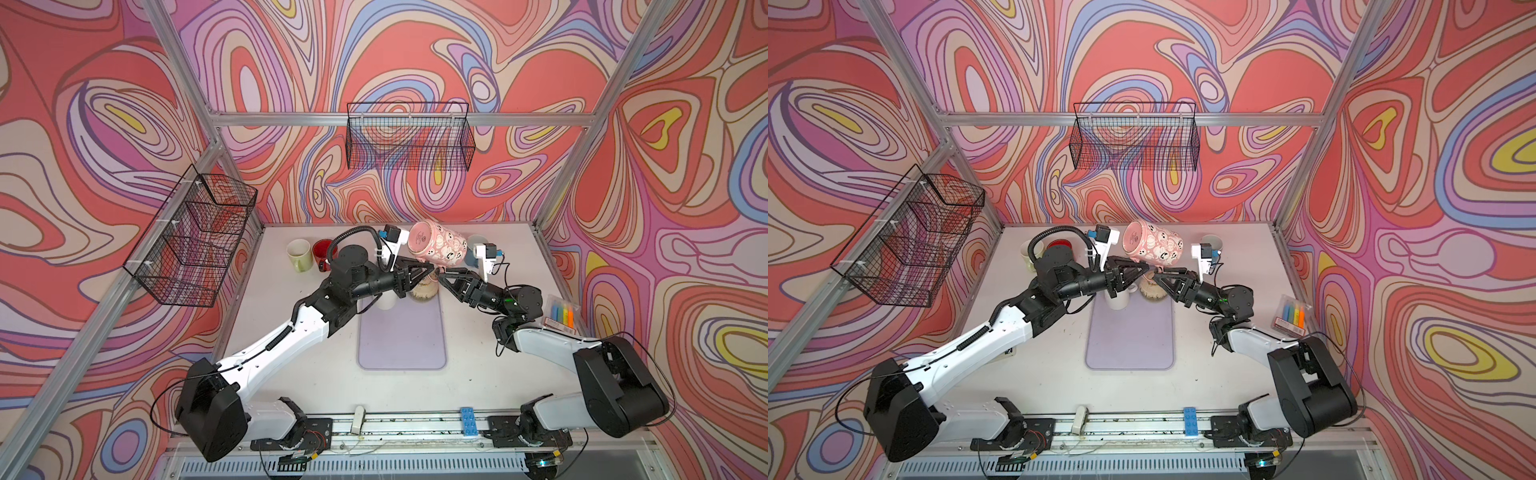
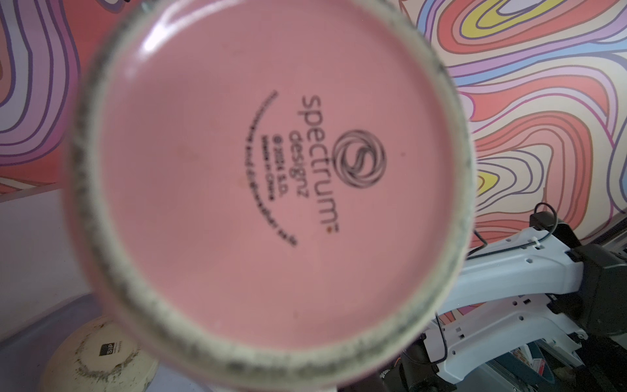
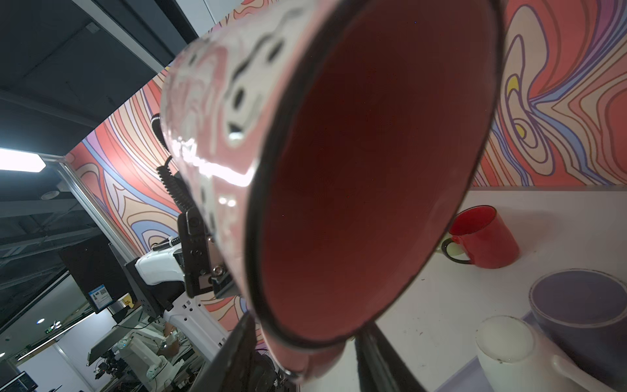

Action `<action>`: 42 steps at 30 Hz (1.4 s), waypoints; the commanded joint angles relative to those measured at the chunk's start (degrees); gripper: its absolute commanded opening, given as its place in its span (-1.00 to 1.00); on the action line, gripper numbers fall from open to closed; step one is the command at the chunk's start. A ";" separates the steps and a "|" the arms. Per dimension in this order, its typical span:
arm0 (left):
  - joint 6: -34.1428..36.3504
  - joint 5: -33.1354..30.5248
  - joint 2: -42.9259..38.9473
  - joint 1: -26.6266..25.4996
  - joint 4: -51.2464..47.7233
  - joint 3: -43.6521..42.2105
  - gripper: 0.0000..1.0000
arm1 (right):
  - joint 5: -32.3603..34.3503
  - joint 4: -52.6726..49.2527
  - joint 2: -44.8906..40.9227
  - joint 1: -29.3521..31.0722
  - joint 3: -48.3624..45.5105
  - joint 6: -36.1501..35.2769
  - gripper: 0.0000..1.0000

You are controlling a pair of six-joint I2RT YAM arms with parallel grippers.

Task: Turn the mug right side up
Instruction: 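Close the right gripper on the pink mug's handle while the left gripper holds it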

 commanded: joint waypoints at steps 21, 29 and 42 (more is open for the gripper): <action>-1.31 -3.58 2.09 1.43 11.35 -4.11 -1.00 | 1.43 2.69 0.48 0.69 3.70 1.65 -0.95; 0.11 -7.88 4.72 2.34 9.45 -6.70 -0.64 | 2.20 -4.50 -1.45 0.63 3.33 -1.65 -1.00; 1.21 -11.11 11.42 2.73 10.02 -8.28 -0.08 | 3.80 -18.72 -7.00 0.65 3.17 -9.27 -1.00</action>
